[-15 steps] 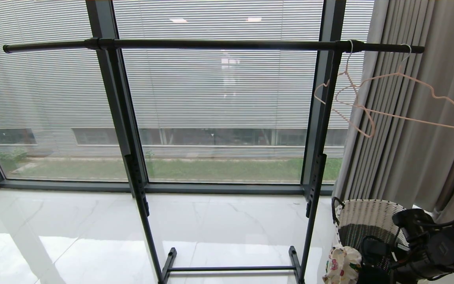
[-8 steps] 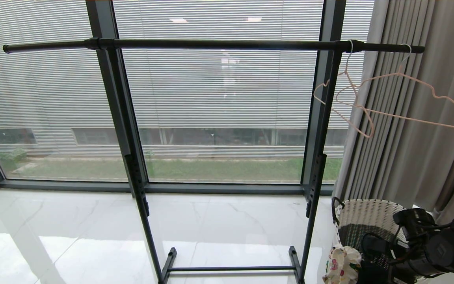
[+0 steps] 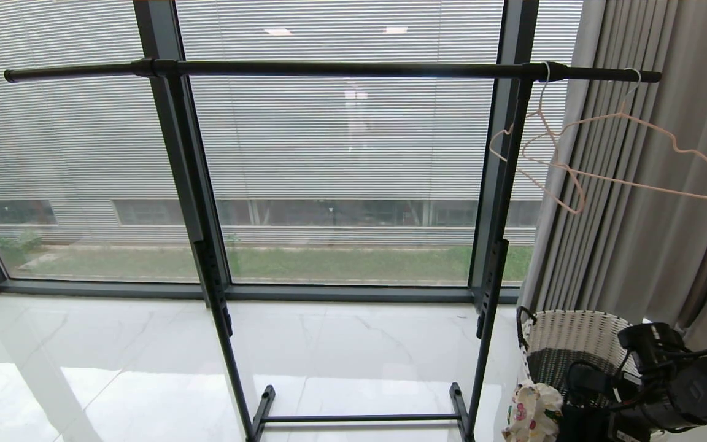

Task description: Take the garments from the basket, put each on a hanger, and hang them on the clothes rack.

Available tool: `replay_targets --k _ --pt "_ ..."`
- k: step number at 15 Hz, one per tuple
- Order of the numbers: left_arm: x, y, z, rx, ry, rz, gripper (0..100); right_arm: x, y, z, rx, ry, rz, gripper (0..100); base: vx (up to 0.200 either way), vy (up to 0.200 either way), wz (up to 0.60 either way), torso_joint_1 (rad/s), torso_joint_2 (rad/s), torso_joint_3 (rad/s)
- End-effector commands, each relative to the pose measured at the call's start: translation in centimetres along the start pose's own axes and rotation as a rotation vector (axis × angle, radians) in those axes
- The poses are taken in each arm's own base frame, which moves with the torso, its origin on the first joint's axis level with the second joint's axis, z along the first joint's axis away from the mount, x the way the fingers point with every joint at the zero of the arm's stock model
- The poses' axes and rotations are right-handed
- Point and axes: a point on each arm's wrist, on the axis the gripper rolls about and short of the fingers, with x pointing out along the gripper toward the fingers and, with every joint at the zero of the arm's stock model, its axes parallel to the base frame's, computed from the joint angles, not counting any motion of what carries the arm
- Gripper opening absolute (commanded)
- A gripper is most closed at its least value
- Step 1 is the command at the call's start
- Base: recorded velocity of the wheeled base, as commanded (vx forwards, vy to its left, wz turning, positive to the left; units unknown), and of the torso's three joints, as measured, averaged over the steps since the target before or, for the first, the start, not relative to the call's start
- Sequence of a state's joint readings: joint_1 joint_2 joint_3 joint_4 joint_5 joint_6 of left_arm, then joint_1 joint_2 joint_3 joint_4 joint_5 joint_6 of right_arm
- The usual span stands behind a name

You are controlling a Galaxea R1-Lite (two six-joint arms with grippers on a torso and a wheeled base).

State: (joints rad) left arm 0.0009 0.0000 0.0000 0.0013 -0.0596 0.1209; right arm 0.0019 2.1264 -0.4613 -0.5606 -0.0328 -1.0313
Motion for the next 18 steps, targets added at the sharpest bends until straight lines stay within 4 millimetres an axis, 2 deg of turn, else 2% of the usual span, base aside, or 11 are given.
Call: replay_targets --k 1,2,3,4,5,6,7,10,12,14,18 --pt "0.0 0.0 0.0 0.002 -0.001 -0.001 100 -4.2 -0.4 0.3 0.001 -0.065 -0.102 0 0.0 0.0 0.0 0.0 0.0 0.0" --pt "0.0 0.0 0.0 0.005 -0.003 -0.002 100 -5.7 -0.5 0.6 -0.004 -0.094 -0.139 0 0.0 0.0 0.0 0.0 0.0 0.0" --pt "0.0 0.2 1.6 -0.013 -0.032 -0.013 100 -7.3 -0.7 0.9 0.001 -0.124 -0.173 0 0.0 0.0 0.0 0.0 0.0 0.0" --pt "1.0 1.0 7.1 -0.167 -0.063 -0.086 100 -8.8 -0.8 1.2 0.015 -0.145 -0.189 0 0.0 0.0 0.0 0.0 0.0 0.0" --pt "2.7 1.5 11.7 -0.241 -0.095 -0.119 100 -9.9 -0.8 1.5 0.023 -0.158 -0.194 0 0.0 0.0 0.0 0.0 0.0 0.0" --pt "5.6 1.7 14.2 -0.238 -0.052 -0.119 100 -11.3 -1.0 2.1 0.017 -0.179 -0.2 0 0.0 0.0 0.0 0.0 0.0 0.0" --pt "8.6 1.6 15.3 -0.225 0.013 -0.124 100 -13.3 -1.0 3.1 0.008 -0.223 -0.216 0 0.0 0.0 0.0 0.0 0.0 0.0" --pt "17.3 0.9 14.6 -0.224 0.162 -0.13 100 -19.7 -1.6 7.1 0.01 -0.353 -0.202 0 0.0 0.0 0.0 0.0 0.0 0.0" --pt "21.3 -0.9 13.6 -0.212 0.218 -0.21 100 -22.7 -1.4 9.2 0.034 -0.425 -0.171 0 0.0 0.0 0.0 0.0 0.0 0.0" --pt "22.9 -3.5 12.2 -0.193 0.295 -0.309 100 -24.5 -1.0 10.6 0.02 -0.496 -0.172 0 0.0 0.0 0.0 0.0 0.0 0.0" --pt "22.6 -9.4 10.3 -0.14 0.409 -0.588 100 -26.2 -0.2 12.2 -0.038 -0.573 -0.165 0 0.0 0.0 0.0 0.0 0.0 0.0"
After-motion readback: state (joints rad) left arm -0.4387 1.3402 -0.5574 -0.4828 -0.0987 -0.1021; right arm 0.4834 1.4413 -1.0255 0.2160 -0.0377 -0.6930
